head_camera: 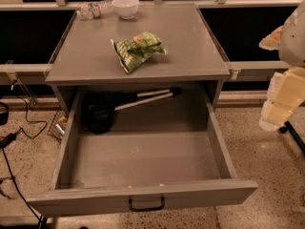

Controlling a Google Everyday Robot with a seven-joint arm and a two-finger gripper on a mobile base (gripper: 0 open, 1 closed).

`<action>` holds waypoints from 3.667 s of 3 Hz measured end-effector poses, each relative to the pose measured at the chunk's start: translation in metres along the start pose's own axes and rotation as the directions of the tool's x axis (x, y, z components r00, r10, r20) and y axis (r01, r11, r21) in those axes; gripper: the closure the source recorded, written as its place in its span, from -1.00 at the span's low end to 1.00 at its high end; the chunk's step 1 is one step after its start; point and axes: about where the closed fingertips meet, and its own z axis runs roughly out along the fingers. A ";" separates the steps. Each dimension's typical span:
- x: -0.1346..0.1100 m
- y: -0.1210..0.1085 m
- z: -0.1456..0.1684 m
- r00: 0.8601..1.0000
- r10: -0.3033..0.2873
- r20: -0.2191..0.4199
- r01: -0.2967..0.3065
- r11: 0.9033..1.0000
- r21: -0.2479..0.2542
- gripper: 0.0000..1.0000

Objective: Place green jalapeno chip bag into top drawer

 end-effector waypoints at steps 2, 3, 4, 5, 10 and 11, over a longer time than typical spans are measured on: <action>-0.007 -0.017 0.014 1.000 0.002 0.010 -0.002 1.000 0.012 -1.00; -0.019 -0.040 0.033 0.999 -0.014 0.036 0.013 1.000 0.013 -1.00; -0.037 -0.068 0.052 0.997 -0.037 0.068 0.036 0.999 0.017 -1.00; -0.066 -0.100 0.069 0.990 -0.068 0.122 0.066 0.998 0.019 -1.00; -0.187 -0.214 0.169 0.902 -0.188 0.389 0.172 0.982 0.076 -1.00; -0.200 -0.226 0.183 0.868 -0.143 0.475 0.138 0.989 0.047 -1.00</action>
Offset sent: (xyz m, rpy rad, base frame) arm 0.0477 0.0065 -0.0217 0.0165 -0.0055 0.0038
